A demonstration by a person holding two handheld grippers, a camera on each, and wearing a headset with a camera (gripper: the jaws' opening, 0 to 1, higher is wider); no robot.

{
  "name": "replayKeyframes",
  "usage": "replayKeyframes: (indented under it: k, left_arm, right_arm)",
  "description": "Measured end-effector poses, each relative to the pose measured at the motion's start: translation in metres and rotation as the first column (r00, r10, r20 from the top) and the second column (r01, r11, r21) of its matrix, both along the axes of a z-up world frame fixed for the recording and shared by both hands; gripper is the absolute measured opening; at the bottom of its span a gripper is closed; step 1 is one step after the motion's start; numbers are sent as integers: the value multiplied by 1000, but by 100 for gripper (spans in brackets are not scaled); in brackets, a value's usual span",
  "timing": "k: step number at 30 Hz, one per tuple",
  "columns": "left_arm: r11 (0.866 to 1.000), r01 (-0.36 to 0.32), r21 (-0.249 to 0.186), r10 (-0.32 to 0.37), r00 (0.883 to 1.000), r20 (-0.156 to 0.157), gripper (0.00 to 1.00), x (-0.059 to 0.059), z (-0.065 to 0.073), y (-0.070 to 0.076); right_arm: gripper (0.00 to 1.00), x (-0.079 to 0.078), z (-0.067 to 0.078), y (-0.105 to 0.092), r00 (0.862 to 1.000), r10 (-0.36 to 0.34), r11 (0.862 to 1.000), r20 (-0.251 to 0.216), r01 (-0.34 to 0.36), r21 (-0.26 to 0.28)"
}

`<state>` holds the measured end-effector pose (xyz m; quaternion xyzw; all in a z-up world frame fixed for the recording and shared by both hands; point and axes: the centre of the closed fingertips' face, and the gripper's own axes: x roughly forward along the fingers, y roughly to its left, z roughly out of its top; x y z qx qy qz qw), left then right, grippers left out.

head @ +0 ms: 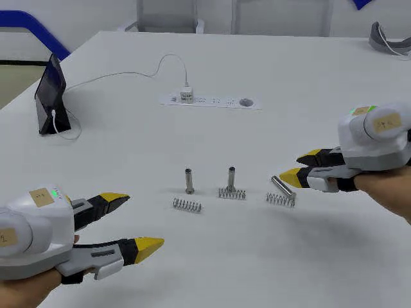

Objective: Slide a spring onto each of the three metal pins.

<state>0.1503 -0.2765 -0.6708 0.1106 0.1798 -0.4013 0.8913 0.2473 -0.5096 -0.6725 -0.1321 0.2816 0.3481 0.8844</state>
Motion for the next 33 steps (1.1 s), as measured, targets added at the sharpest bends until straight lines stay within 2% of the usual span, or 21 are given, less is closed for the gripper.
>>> replayKeyframes:
  k: [20,26,33]
  left_arm:
    - [1000,0,4,1,1000,-4,61,-4,-1,-4]
    - [1000,-5,8,5,1000,-6,61,-4,-2,-3]
    - [1000,-13,6,13,1000,-9,60,-5,-3,-1]
  right_arm:
    - [23,14,-28,2,994,-59,997,-93,55,-51]
    - [20,17,-41,3,989,-75,995,-124,65,-78]
    - [18,18,-48,7,984,-87,994,-153,76,-75]
